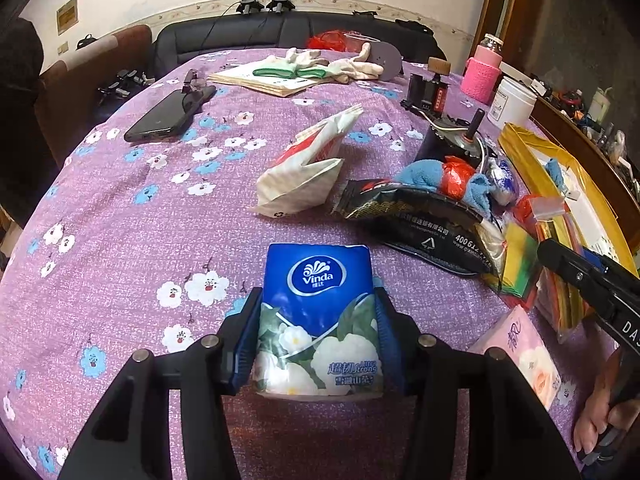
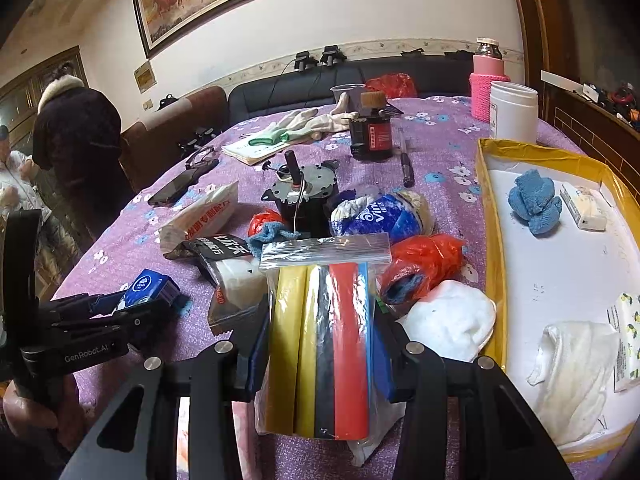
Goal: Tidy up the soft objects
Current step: 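Grasp the bag of colored foam strips with the right gripper while the left holds the Vinda pack, then carry the Vinda pack and foam-strip bag over the yellow-rimmed tray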
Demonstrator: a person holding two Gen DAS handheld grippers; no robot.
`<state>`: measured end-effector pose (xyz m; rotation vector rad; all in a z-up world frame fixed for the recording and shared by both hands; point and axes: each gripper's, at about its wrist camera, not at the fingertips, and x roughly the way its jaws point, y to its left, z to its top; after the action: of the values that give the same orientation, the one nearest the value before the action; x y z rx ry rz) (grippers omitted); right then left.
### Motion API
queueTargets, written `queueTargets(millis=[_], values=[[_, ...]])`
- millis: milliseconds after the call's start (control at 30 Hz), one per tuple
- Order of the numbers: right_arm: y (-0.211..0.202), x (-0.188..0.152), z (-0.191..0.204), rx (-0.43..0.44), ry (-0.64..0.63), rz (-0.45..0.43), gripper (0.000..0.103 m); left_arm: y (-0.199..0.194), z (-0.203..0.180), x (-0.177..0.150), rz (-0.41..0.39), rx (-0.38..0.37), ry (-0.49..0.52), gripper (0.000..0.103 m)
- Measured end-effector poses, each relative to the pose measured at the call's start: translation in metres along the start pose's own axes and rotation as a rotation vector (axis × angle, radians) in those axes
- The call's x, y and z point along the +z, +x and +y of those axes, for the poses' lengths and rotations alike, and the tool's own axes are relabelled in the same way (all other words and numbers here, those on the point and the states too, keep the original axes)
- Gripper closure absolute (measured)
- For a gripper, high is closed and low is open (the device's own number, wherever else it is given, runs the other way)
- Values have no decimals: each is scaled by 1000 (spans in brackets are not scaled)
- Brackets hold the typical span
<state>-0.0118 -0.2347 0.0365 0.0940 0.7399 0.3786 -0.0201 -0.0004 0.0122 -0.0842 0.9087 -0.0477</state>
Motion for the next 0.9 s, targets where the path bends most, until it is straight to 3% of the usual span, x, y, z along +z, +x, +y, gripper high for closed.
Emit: queueTargets(millis=[900], values=[[-2, 1, 2, 13, 5, -7, 57, -8, 4, -1, -31, 10, -26, 52]])
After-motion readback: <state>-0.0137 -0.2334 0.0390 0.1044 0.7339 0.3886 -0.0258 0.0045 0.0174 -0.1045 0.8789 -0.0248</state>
